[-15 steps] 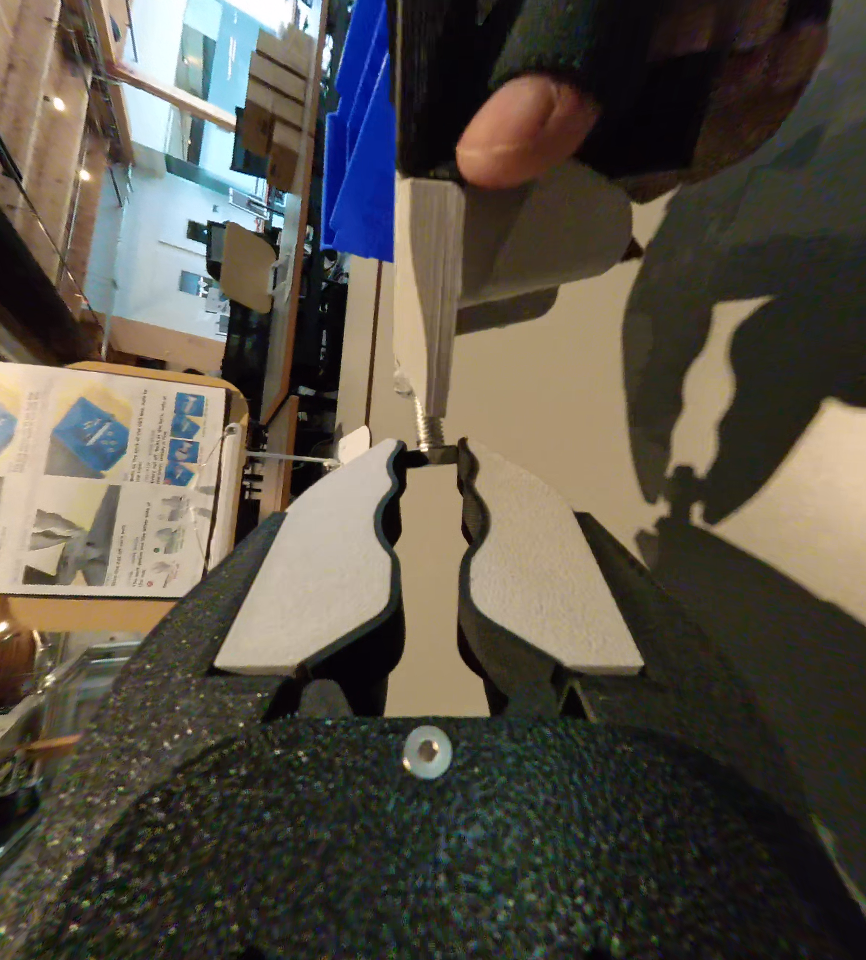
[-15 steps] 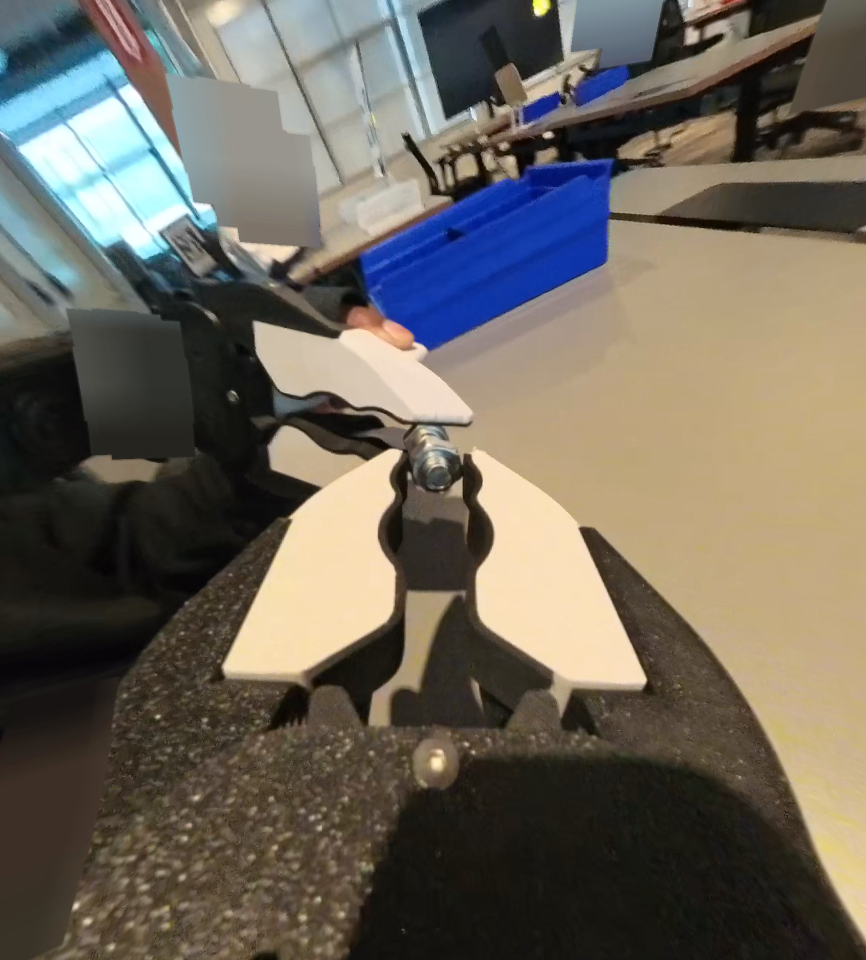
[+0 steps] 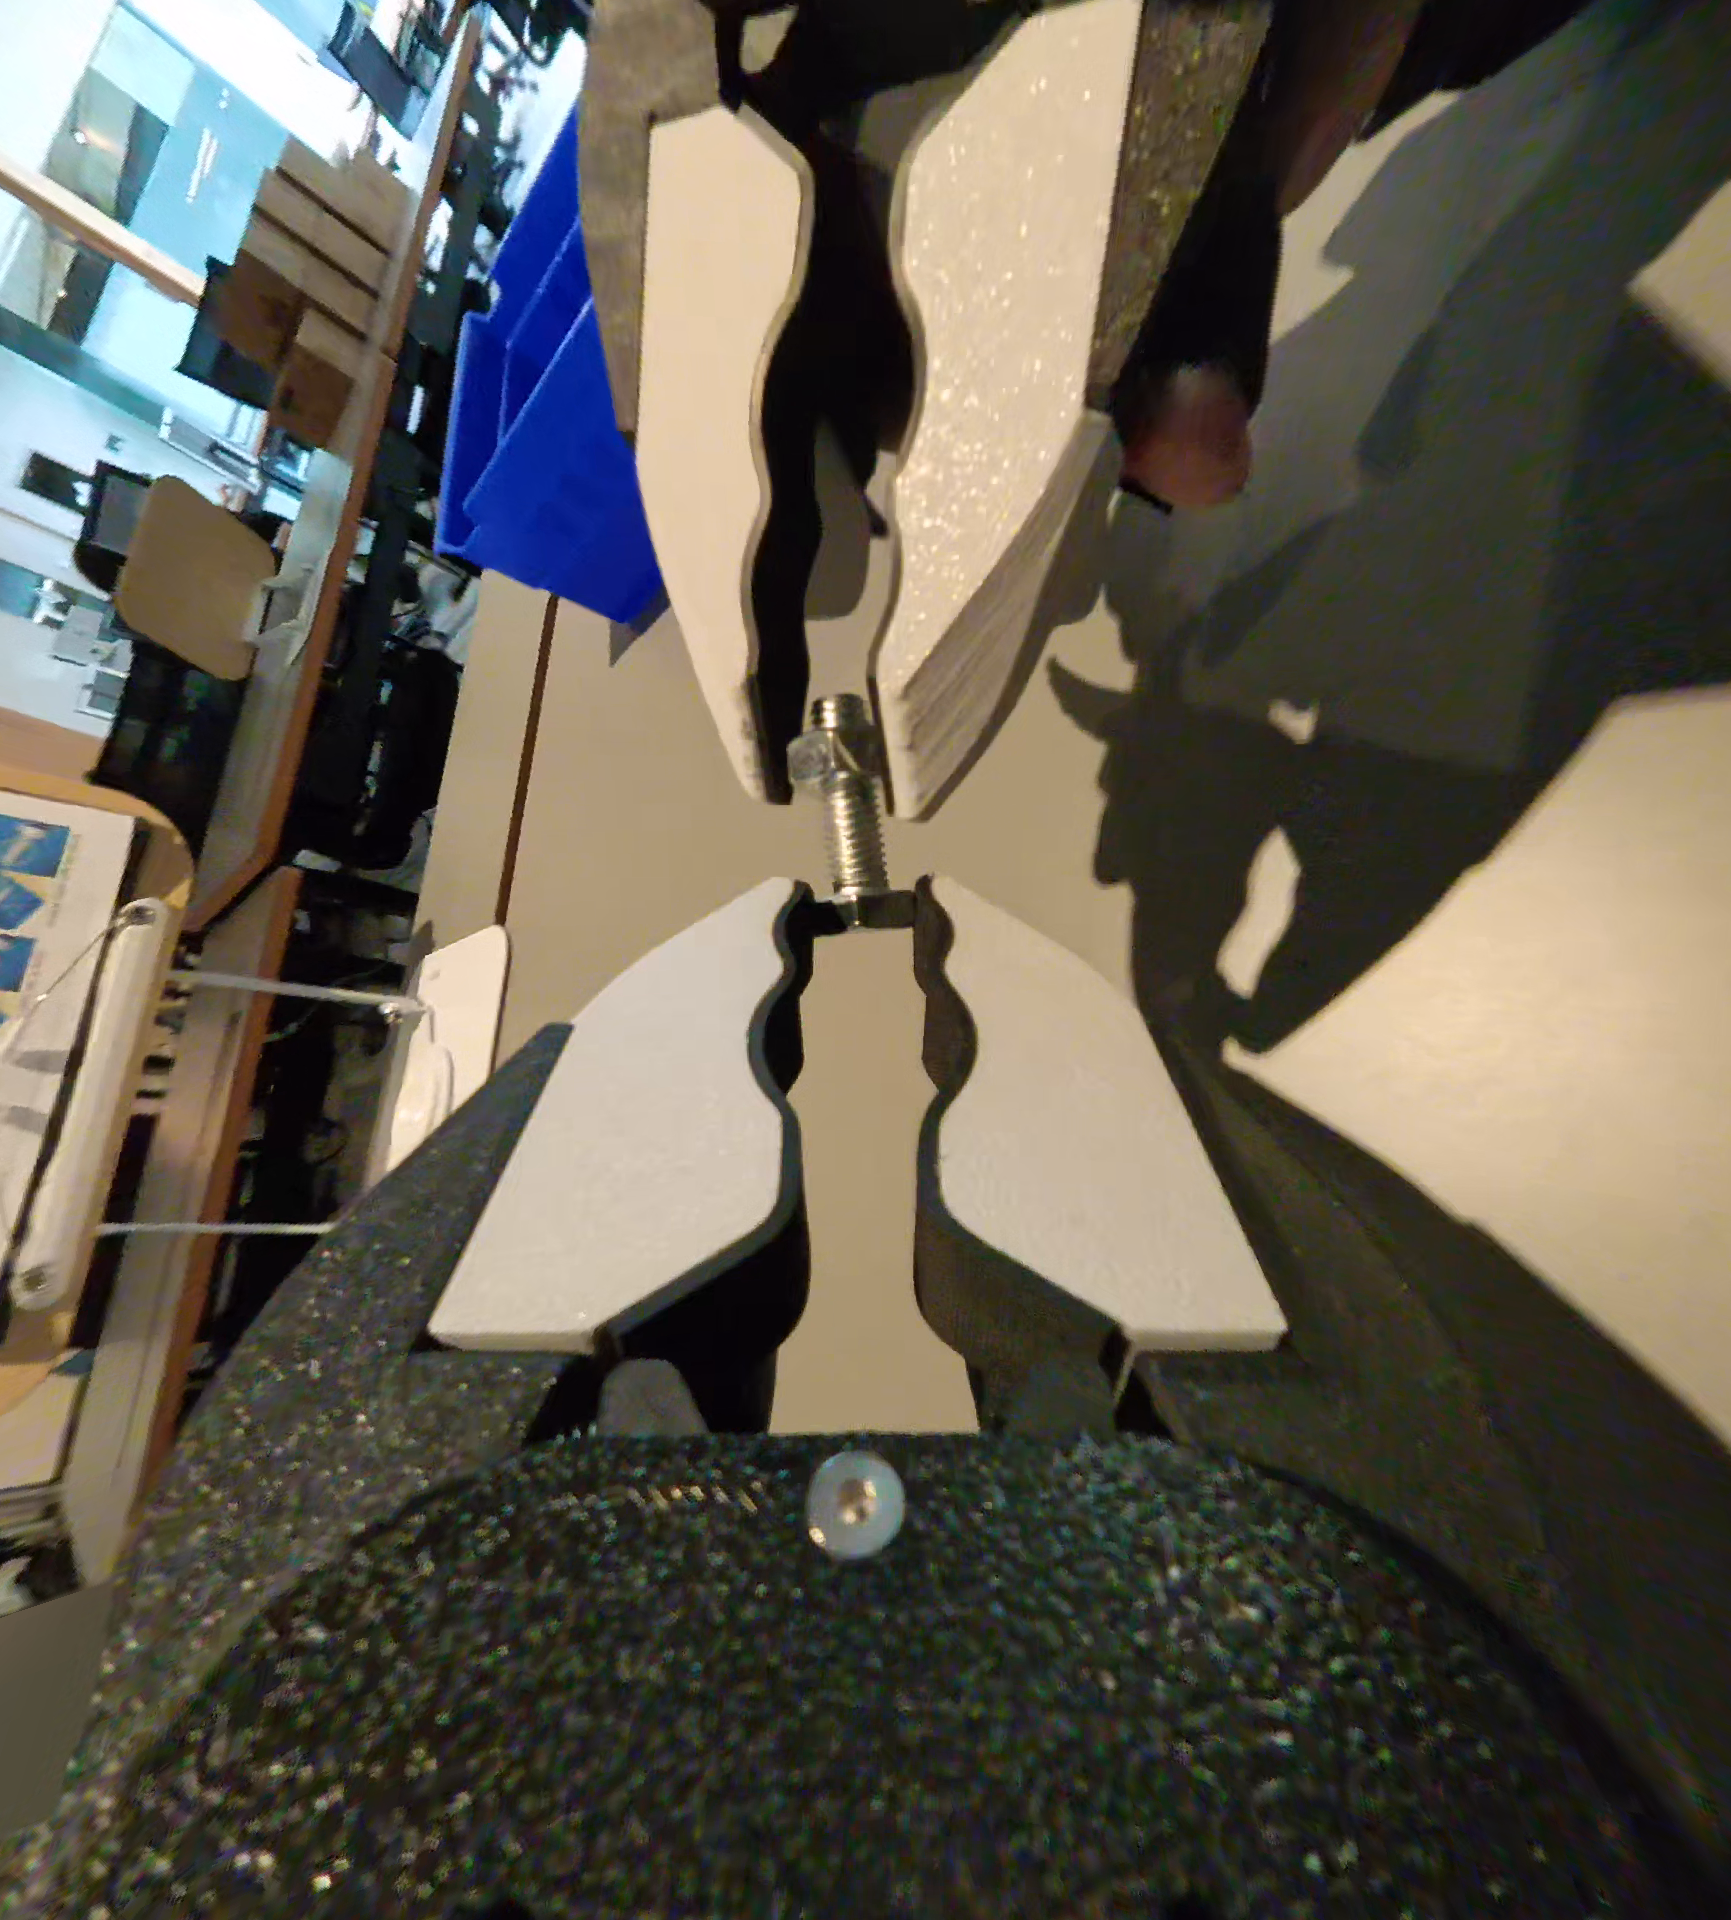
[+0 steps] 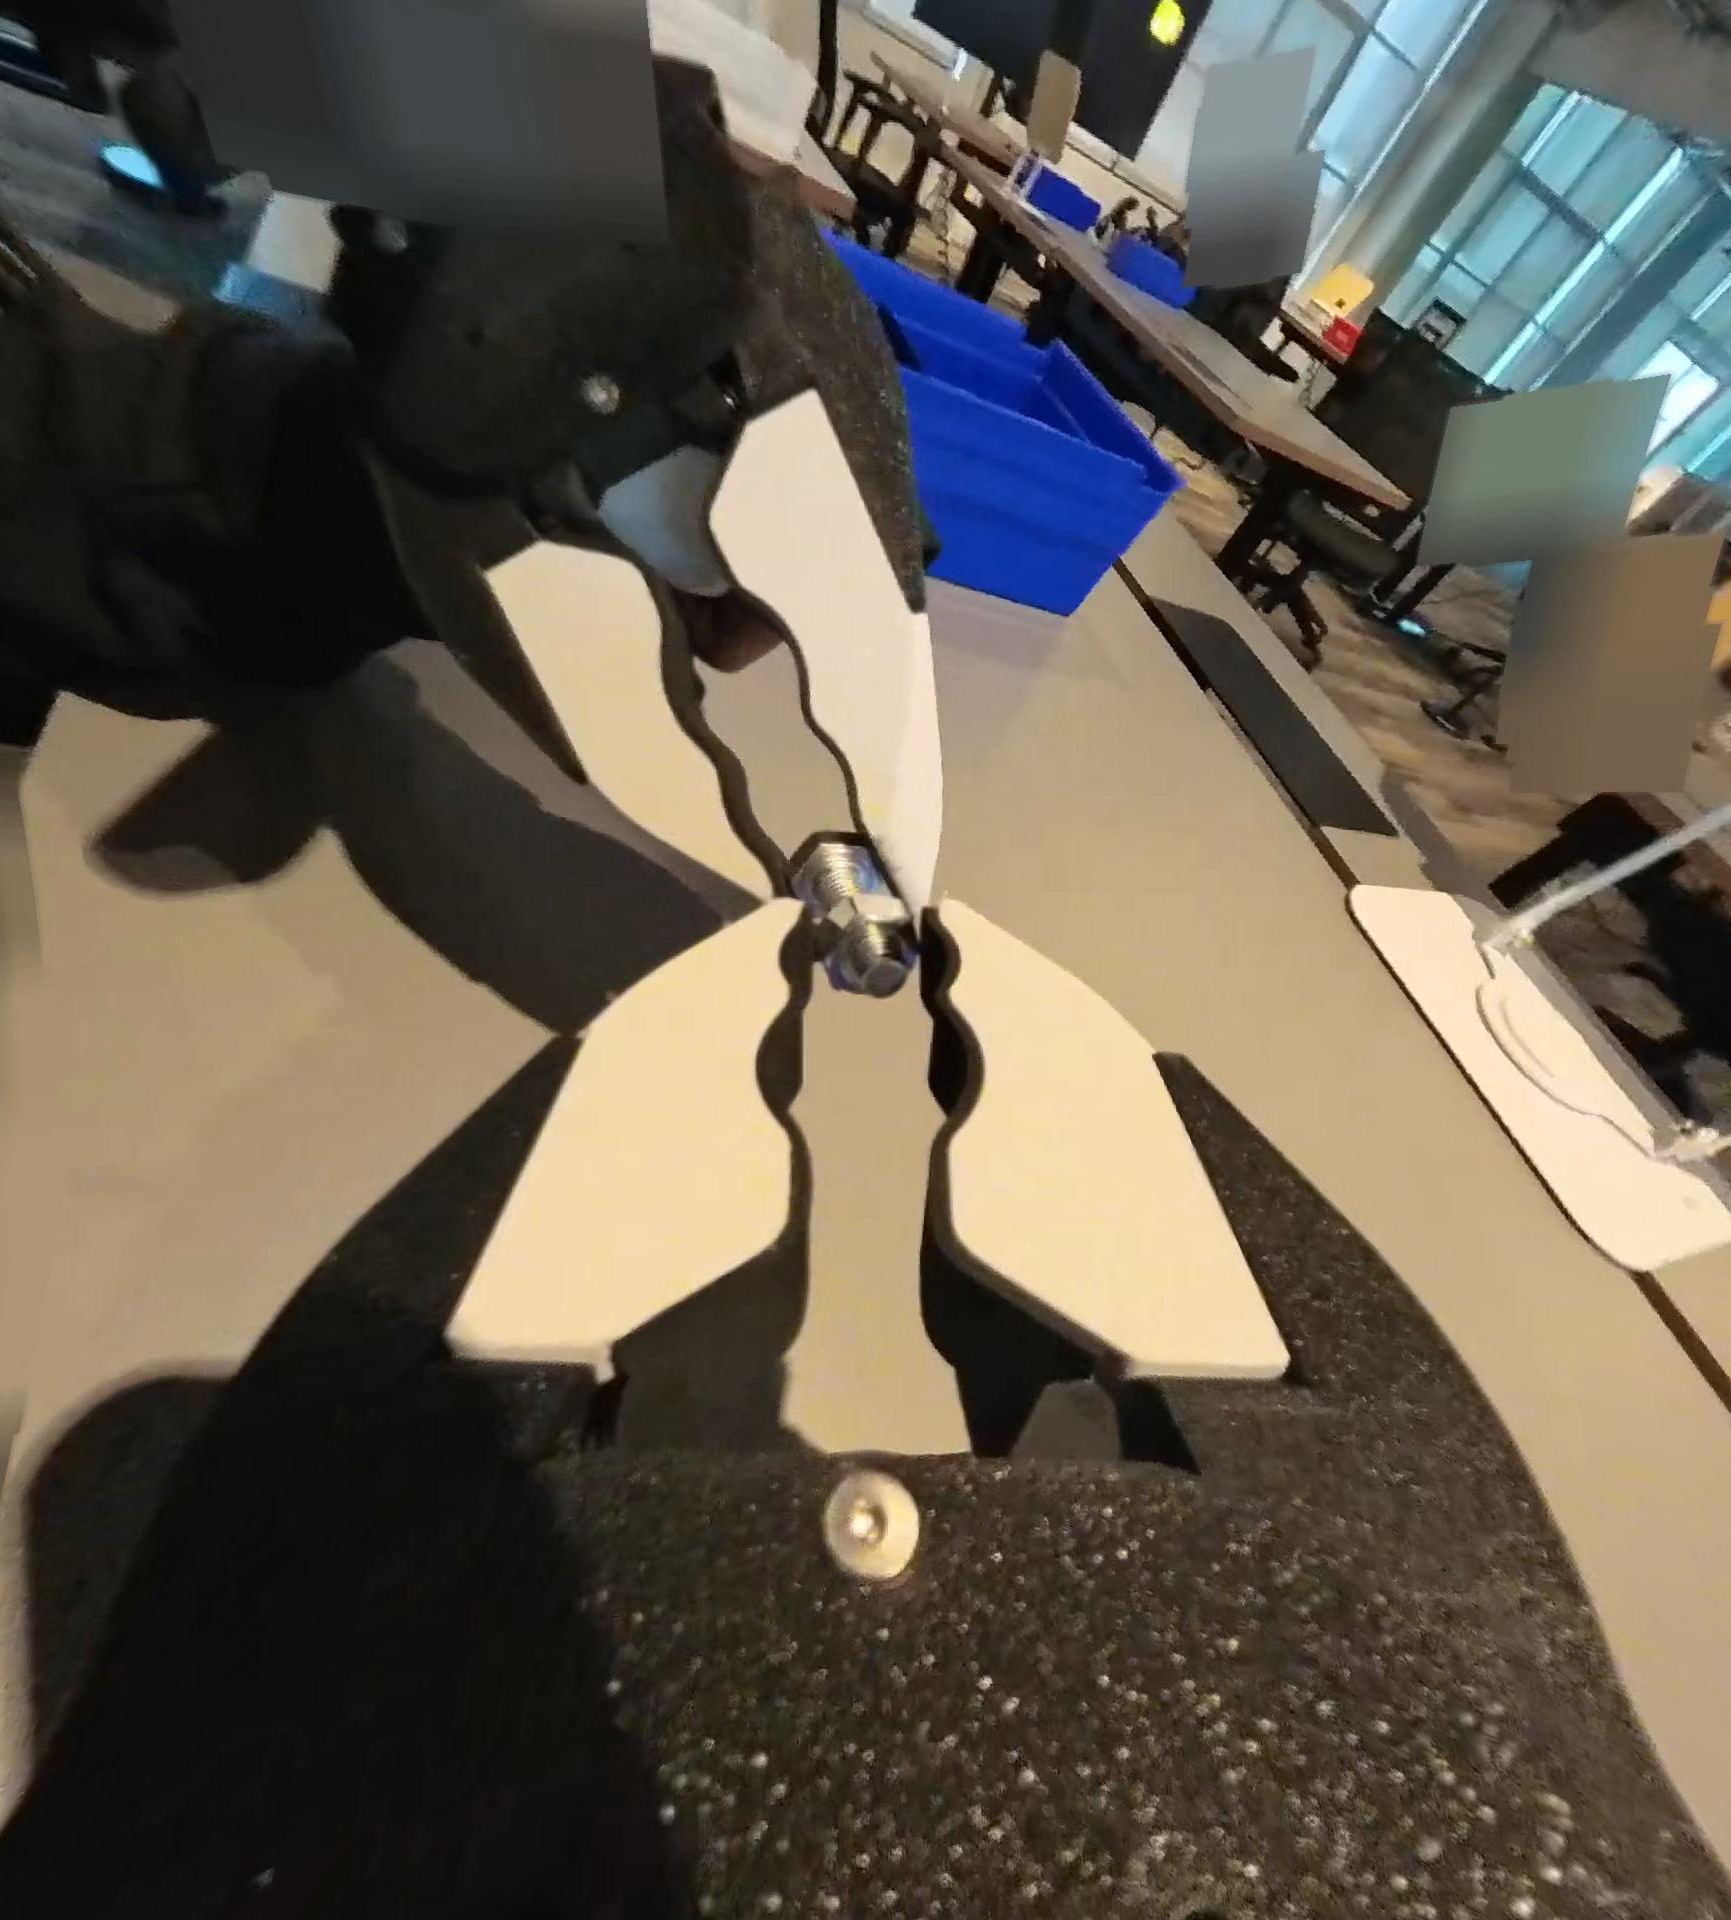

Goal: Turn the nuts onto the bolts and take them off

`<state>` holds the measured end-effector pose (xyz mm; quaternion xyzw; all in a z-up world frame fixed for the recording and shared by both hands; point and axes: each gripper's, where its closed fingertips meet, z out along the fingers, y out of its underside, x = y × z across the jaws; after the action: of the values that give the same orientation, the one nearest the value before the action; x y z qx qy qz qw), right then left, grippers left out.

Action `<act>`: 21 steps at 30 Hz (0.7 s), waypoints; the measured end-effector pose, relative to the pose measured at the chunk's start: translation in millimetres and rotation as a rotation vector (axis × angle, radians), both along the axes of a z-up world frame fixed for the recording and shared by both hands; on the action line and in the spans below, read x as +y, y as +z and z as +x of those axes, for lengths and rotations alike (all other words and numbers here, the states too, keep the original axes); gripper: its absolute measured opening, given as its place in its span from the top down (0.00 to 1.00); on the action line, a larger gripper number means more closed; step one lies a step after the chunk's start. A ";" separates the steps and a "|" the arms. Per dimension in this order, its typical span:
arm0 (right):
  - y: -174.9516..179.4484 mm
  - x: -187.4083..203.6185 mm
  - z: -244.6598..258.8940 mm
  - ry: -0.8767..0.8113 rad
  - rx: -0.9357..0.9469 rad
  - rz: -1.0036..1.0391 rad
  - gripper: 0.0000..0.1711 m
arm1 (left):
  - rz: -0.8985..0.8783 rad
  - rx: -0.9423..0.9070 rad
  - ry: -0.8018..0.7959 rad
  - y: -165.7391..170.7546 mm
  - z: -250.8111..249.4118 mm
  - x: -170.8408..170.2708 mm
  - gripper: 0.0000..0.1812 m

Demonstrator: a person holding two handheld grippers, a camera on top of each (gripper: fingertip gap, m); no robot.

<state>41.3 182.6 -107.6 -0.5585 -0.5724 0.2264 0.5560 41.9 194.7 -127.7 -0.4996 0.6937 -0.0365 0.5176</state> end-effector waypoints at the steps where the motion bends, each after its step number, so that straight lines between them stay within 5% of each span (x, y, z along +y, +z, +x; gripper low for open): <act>1: -1.2 1.8 0.0 -0.016 -0.001 -0.023 0.89 | 0.024 0.012 0.014 -0.3 -0.6 2.1 0.90; 7: 1.1 11.2 -0.9 -0.074 0.225 -0.505 0.89 | 0.281 0.107 0.116 6.7 -4.3 14.7 0.90; 11: 10.1 10.8 0.2 0.011 0.375 -0.676 0.88 | 0.222 0.044 0.108 10.4 -1.9 13.6 0.90; 14: 13.6 12.2 4.5 0.001 0.299 -0.507 0.76 | 0.132 -0.014 0.095 12.4 -4.8 13.4 0.90; 21: 3.6 -1.5 4.1 0.003 -0.037 0.054 0.79 | -0.018 -0.057 0.013 9.0 -2.8 2.2 0.90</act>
<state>45.4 181.1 -103.9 -0.5466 -0.5894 0.2012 0.5598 39.1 196.9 -118.7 -0.5075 0.6749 -0.0536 0.5330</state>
